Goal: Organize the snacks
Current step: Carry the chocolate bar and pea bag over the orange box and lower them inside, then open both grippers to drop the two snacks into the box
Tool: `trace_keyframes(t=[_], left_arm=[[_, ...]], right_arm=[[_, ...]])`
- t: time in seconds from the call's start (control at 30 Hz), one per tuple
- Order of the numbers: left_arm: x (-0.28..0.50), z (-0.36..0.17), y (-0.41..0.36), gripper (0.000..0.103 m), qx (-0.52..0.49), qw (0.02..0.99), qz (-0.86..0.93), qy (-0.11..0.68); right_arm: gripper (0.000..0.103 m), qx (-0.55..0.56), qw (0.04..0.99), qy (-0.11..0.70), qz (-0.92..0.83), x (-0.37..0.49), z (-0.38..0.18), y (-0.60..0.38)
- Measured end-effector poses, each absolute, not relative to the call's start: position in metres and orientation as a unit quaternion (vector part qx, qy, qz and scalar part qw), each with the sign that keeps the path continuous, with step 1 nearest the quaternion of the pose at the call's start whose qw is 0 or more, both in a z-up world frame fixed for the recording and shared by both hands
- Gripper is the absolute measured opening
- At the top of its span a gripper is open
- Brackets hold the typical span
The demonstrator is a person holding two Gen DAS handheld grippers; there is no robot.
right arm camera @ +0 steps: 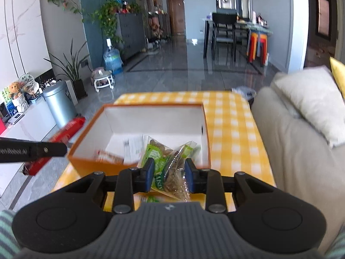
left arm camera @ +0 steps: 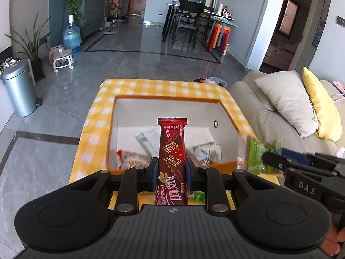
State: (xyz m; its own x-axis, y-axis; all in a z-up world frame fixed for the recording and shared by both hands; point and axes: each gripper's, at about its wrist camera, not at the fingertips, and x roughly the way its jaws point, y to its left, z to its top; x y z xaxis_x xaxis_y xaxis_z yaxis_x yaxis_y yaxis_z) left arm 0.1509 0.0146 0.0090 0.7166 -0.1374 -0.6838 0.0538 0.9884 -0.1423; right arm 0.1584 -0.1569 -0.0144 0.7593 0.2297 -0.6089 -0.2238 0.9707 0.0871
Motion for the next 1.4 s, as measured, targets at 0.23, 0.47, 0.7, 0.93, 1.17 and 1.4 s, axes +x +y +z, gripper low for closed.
trace_keyframes(t=[0.23, 0.47, 0.7, 0.93, 1.17, 1.4], left_arm=[[0.194, 0.009, 0.012, 0.027, -0.053, 0.921, -0.056, 0.381], [0.238, -0.004, 0.012, 0.027, -0.018, 0.915, -0.048, 0.401], [0.281, -0.037, 0.019, 0.027, -0.003, 0.891, -0.041, 0.451], [0.308, -0.071, 0.022, 0.027, 0.028, 0.871, -0.032, 0.489], [0.322, -0.096, 0.022, 0.027, 0.051, 0.853, -0.024, 0.519], [0.328, -0.111, 0.021, 0.027, 0.069, 0.839, -0.036, 0.539]], right_arm=[[0.027, -0.017, 0.939, 0.317, 0.131, 0.210, 0.001, -0.140], [0.027, -0.057, 0.930, 0.331, 0.149, 0.261, -0.006, -0.111], [0.027, -0.077, 0.910, 0.376, 0.159, 0.308, -0.036, -0.086], [0.027, -0.078, 0.883, 0.431, 0.168, 0.342, -0.074, -0.075], [0.027, -0.109, 0.866, 0.457, 0.173, 0.361, -0.104, -0.062], [0.028, -0.103, 0.850, 0.482, 0.186, 0.374, -0.121, -0.056]])
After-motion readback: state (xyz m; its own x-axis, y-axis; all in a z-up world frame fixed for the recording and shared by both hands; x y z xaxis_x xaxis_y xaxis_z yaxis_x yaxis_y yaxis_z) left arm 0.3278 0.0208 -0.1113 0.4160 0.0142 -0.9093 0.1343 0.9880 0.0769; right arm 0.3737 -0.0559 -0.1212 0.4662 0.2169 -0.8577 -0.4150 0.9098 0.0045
